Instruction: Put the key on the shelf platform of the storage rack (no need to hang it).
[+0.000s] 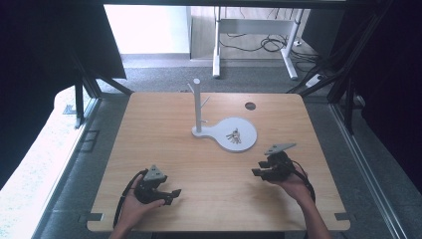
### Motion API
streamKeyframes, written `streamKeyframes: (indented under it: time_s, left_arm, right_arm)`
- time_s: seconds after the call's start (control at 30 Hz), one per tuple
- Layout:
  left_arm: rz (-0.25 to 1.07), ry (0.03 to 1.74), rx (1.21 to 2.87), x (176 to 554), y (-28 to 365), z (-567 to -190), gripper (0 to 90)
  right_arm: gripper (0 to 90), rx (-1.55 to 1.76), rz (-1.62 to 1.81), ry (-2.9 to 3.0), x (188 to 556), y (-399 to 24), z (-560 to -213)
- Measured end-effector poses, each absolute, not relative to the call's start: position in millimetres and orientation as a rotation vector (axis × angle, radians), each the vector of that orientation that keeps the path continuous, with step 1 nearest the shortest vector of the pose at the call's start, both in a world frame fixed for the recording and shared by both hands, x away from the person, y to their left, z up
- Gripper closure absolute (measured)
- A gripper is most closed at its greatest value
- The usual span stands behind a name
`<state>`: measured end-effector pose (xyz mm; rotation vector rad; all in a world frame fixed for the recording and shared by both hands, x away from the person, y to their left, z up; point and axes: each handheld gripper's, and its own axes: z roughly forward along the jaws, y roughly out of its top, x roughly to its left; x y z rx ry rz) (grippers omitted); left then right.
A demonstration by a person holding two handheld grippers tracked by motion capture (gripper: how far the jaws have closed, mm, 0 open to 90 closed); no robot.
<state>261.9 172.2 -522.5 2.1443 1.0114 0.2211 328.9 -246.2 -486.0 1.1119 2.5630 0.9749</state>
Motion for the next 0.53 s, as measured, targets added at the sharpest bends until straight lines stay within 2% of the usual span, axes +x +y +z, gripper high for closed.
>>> streamKeyframes:
  time_s: [0.13, 0.33, 0.53]
  left_arm:
    - [0.225, 1.013, 2.147, 261, 171, -522, 23.6]
    - [0.224, 1.009, 2.154, 262, 170, -524, 23.6]
    - [0.222, 1.013, 2.151, 263, 173, -525, 23.6]
  right_arm:
    - [55.7, 1.124, 1.001, 2.540, 314, -256, -493]
    - [54.8, 1.144, 1.016, 2.520, 312, -258, -500]
    - [47.8, 1.190, 0.970, 2.488, 315, -263, -505]
